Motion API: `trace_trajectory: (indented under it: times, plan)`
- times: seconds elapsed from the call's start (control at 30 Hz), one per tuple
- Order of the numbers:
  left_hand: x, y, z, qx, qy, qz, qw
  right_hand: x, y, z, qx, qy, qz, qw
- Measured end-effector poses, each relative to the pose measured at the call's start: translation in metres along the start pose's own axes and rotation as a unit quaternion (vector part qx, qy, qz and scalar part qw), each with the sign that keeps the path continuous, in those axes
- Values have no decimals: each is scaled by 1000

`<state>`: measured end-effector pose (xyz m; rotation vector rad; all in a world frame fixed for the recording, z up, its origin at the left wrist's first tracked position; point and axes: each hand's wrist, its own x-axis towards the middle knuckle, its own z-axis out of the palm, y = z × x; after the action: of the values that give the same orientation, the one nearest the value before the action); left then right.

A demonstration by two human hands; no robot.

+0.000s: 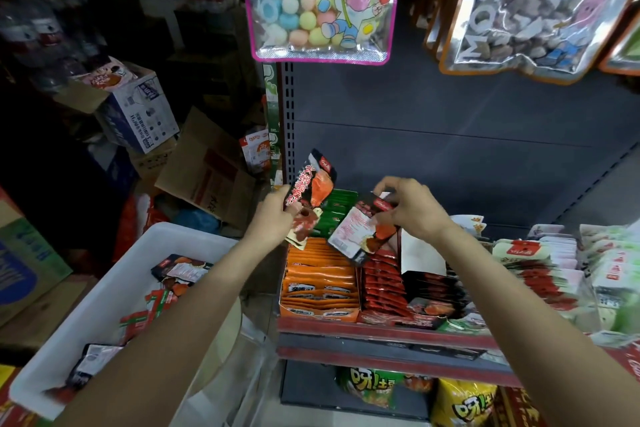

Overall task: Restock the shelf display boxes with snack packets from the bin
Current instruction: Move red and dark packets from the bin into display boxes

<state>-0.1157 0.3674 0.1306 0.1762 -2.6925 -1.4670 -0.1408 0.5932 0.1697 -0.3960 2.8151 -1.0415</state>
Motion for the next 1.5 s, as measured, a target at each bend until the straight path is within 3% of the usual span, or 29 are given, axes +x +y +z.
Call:
trace_trajectory:
  times: [0.1, 0.27, 0.43, 0.57, 0.7, 0.83, 0.9, 1.0, 1.03, 1.13, 1.3, 1.4, 1.5]
  plan:
    - [-5, 2, -2, -144, -92, -40, 984, 5, 1, 9, 89, 78, -1, 993]
    - [-5, -3, 0, -213, -66, -67, 973, 3, 2, 19, 264, 88, 53, 959]
    - [-7, -7, 4, -54, 1, 52, 997, 2, -1, 26, 334, 109, 129, 927]
    - [-21, 3, 21, 82, -27, 190, 978, 6, -12, 34, 442, 94, 191, 871]
    - [-24, 8, 27, 49, -70, 207, 975, 4, -19, 37, 538, 56, 212, 814]
    - [-26, 12, 27, 131, -55, 242, 960, -1, -17, 34, 573, 36, 218, 789]
    - [-22, 12, 28, 119, -25, 203, 972, -3, -12, 33, 563, 16, 211, 799]
    - [-17, 10, 28, -24, -30, 90, 995, -6, 5, 31, 414, 4, 201, 888]
    - [-18, 11, 31, -58, -45, 65, 995, -8, 11, 31, 389, -16, 194, 900]
    - [-23, 23, 50, -89, -85, 50, 991, -15, 22, 31, 463, -42, 151, 873]
    - [-18, 44, 108, 9, -117, 73, 990, -29, 45, 12, 531, 131, 108, 830]
    - [-15, 60, 133, 28, -156, 95, 983, -37, 70, 2, 532, 175, 95, 823]
    - [-5, 72, 149, 27, -135, 104, 985, -43, 89, -8, 532, 169, 91, 825]
